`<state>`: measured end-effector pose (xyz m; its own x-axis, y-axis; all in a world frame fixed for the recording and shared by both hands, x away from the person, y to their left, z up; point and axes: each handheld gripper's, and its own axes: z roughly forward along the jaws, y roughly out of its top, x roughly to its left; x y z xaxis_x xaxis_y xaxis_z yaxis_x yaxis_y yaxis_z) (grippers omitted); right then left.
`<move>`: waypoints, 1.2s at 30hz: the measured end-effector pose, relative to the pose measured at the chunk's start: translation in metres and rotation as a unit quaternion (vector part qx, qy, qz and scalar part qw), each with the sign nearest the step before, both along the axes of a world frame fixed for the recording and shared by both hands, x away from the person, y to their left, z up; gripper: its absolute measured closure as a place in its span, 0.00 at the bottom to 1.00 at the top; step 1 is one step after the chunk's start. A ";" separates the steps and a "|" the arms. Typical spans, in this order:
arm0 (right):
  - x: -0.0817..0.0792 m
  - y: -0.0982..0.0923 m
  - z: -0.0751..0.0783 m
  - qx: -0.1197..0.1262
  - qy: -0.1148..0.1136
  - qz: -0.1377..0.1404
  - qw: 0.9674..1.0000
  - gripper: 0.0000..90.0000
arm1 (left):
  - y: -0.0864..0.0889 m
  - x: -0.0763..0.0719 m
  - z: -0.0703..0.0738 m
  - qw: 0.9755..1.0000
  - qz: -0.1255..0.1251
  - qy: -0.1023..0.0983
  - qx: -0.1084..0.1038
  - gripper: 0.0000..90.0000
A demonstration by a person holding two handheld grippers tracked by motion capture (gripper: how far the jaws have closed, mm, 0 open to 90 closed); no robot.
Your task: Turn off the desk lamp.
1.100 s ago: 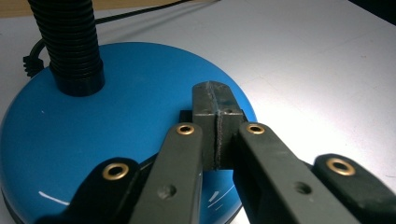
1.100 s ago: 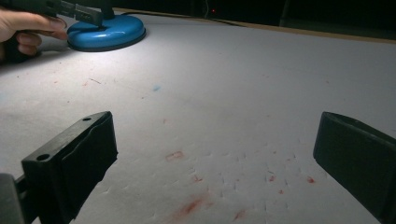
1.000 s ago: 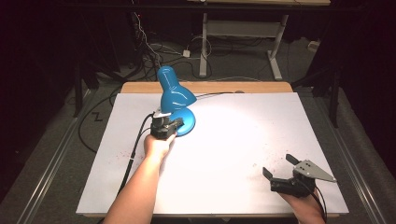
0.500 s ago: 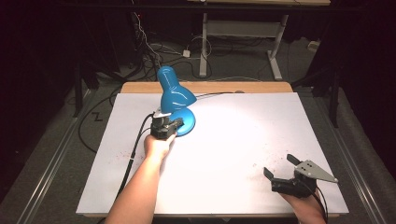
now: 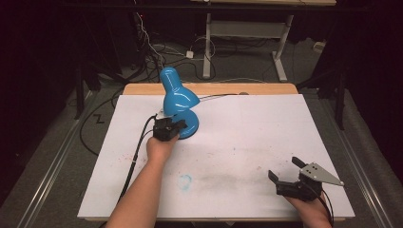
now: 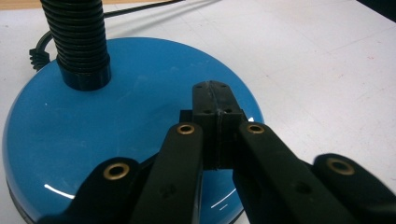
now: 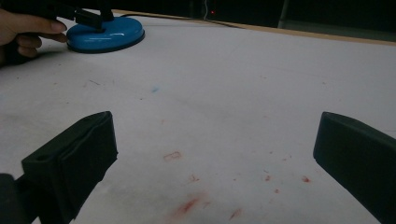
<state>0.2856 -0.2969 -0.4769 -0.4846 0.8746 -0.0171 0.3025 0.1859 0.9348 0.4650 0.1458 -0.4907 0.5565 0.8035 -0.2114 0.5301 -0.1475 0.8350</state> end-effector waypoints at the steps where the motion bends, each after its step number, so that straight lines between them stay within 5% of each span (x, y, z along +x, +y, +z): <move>1: 0.000 0.000 0.000 0.000 0.000 0.001 1.000 0.00 | 0.000 -0.001 0.000 1.000 -0.002 -0.004 0.001 0.98; 13: 0.001 0.003 0.001 -0.001 -0.001 0.002 1.000 0.00 | 0.009 -0.017 0.007 1.000 0.003 -0.013 -0.013 0.98; 14: 0.001 0.004 0.001 0.000 0.000 0.002 1.000 0.00 | 0.014 -0.019 0.008 1.000 -0.013 -0.009 0.009 0.98; 18: 0.001 0.004 0.001 -0.001 -0.001 0.003 1.000 0.00 | 0.017 -0.027 0.006 1.000 -0.005 -0.002 0.004 0.98; 26: 0.001 0.005 0.002 -0.002 -0.004 0.002 1.000 0.00 | 0.028 -0.050 0.000 0.999 -0.019 0.024 0.014 0.98; 36: 0.000 0.005 0.002 -0.002 -0.004 0.001 1.000 0.00 | 0.036 -0.087 0.006 0.999 -0.027 0.028 0.022 0.98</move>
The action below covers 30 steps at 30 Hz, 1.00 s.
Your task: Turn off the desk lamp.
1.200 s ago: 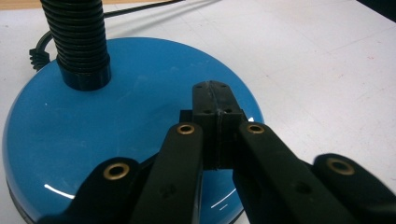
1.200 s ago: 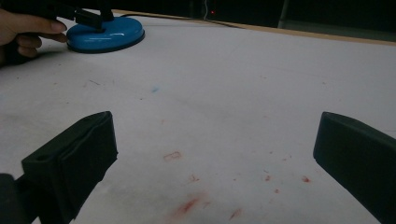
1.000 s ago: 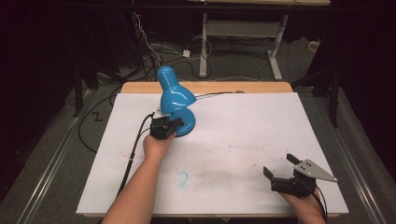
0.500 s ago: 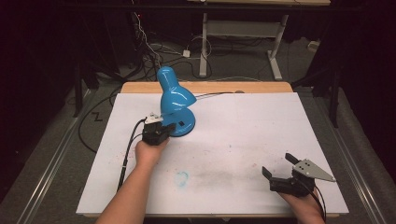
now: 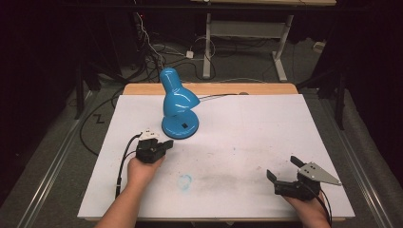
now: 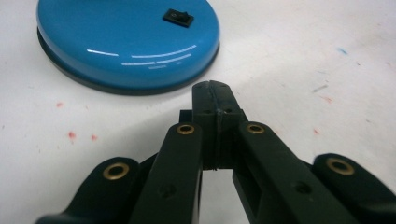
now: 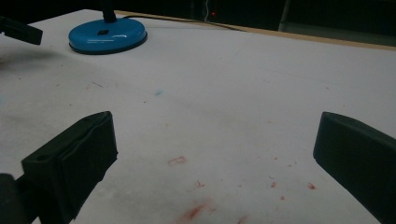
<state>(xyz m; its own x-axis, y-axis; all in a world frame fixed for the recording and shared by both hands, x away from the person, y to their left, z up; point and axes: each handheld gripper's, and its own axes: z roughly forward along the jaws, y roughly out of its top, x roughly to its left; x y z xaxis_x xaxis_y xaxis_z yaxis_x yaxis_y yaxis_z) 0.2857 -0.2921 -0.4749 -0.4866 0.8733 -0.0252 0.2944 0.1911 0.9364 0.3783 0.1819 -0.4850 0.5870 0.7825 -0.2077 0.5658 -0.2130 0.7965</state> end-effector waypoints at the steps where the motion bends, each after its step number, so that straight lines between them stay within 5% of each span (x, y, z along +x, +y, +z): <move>1: -0.001 0.000 0.000 0.002 0.002 -0.002 1.000 0.00 | 0.000 0.000 0.000 1.000 0.000 0.000 0.000 0.98; 20: -0.002 0.000 -0.001 -0.003 0.001 -0.002 1.000 0.00 | 0.015 -0.082 0.006 0.998 -0.029 -0.050 -0.012 0.98; 30: 0.001 0.009 -0.004 -0.012 0.007 0.004 1.000 0.00 | 0.017 -0.078 0.001 0.998 -0.029 -0.053 -0.012 0.98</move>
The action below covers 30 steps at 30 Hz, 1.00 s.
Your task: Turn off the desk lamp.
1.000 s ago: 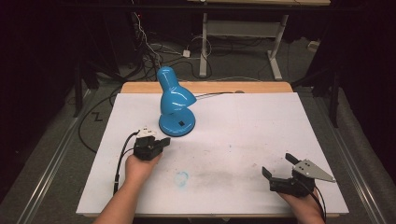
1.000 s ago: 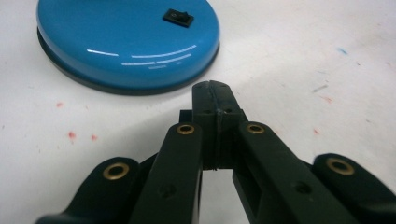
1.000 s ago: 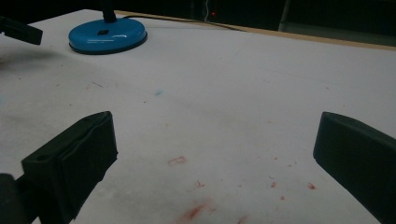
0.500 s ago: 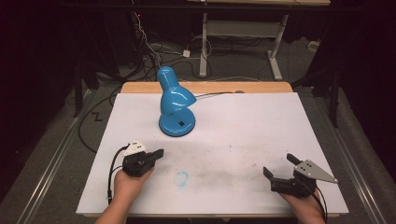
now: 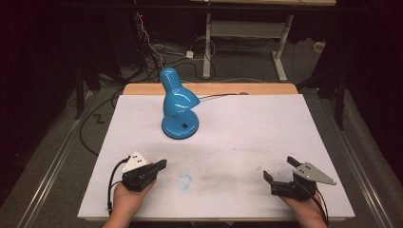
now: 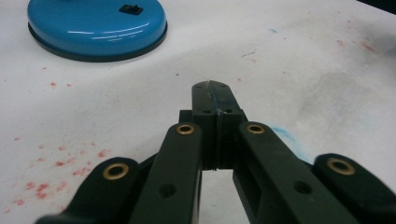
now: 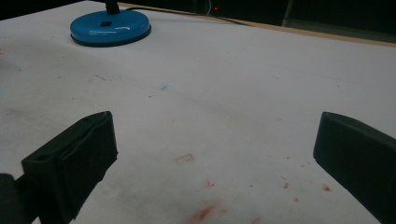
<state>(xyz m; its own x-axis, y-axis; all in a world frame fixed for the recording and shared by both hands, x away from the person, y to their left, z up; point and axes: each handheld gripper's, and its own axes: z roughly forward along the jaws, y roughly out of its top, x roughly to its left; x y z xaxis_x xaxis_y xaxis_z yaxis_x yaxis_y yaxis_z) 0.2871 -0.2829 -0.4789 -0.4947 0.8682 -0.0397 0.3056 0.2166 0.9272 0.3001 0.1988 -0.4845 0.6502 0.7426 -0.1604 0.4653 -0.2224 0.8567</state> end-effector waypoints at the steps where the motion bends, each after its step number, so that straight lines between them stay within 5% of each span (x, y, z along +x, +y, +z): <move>1: 0.000 0.001 -0.001 -0.001 0.001 0.001 1.000 0.00 | 0.002 0.000 -0.001 1.000 0.002 -0.001 0.001 0.96; 8: 0.000 0.002 -0.003 -0.003 0.005 0.002 1.000 0.00 | 0.009 0.001 0.000 1.000 0.012 -0.002 -0.002 0.75; 10: 0.000 0.001 -0.002 -0.002 0.004 0.002 1.000 0.00 | 0.008 0.002 0.000 1.000 0.006 0.002 0.000 0.59; 16: -0.001 -0.002 -0.001 0.002 0.002 -0.001 1.000 0.00 | 0.003 0.002 0.001 1.000 -0.023 -0.003 0.009 0.34; 23: -0.002 -0.001 -0.001 0.000 0.001 0.001 1.000 0.00 | -0.002 0.001 0.005 0.999 -0.022 -0.011 0.023 0.00; 27: -0.003 0.000 -0.001 0.000 0.000 0.002 1.000 0.00 | -0.001 -0.003 0.009 0.999 -0.015 -0.043 0.018 0.00; 30: -0.001 -0.001 -0.002 0.000 0.001 0.003 1.000 0.00 | 0.002 -0.001 0.008 0.999 -0.013 -0.040 0.012 0.00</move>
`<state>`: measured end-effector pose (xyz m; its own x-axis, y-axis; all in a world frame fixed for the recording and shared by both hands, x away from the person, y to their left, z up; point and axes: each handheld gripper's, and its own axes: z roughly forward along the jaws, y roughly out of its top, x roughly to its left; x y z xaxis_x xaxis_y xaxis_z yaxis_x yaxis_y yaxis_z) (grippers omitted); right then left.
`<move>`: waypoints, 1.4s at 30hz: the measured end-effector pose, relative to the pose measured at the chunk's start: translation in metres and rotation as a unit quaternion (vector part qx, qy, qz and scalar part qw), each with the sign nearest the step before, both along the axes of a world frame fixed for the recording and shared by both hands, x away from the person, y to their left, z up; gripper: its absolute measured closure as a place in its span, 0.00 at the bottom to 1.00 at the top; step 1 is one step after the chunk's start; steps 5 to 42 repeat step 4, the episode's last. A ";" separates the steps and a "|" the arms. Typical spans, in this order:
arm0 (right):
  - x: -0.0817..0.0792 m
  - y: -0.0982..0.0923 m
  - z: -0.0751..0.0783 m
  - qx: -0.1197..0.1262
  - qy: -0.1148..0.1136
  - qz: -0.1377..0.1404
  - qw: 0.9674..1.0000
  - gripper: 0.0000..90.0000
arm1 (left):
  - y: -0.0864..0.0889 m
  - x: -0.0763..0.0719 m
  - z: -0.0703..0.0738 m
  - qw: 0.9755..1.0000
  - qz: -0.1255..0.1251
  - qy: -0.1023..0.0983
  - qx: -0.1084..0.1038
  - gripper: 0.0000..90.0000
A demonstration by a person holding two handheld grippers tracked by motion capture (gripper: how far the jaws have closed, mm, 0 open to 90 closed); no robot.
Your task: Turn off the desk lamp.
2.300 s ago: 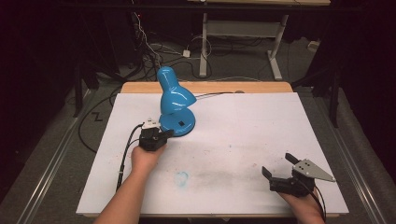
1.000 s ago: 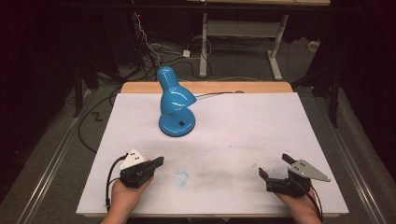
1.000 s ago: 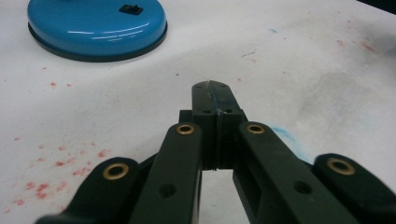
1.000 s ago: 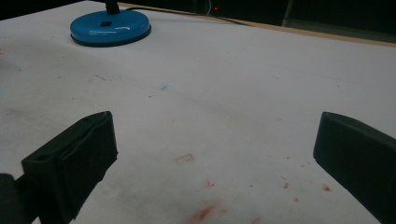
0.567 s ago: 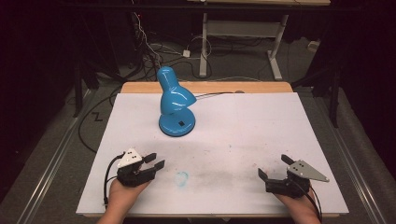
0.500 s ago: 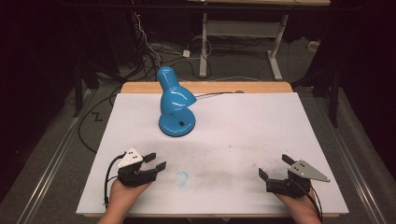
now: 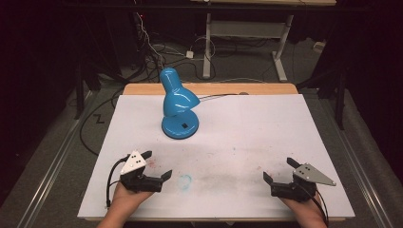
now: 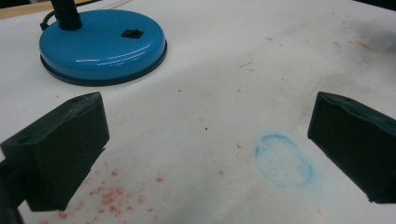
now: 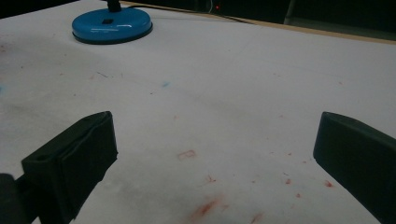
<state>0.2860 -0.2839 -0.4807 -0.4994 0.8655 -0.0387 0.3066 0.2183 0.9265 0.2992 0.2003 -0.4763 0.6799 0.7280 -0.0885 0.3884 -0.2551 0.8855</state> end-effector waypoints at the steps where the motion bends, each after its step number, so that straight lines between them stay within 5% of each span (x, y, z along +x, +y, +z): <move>1: 0.001 0.000 0.000 0.002 0.002 -0.002 1.000 0.00 | 0.001 0.001 -0.001 1.000 0.000 0.003 0.000 0.00; 42: 0.001 0.000 0.000 0.003 0.001 -0.004 1.000 0.00 | 0.002 0.001 -0.001 1.000 0.003 0.006 -0.005 0.00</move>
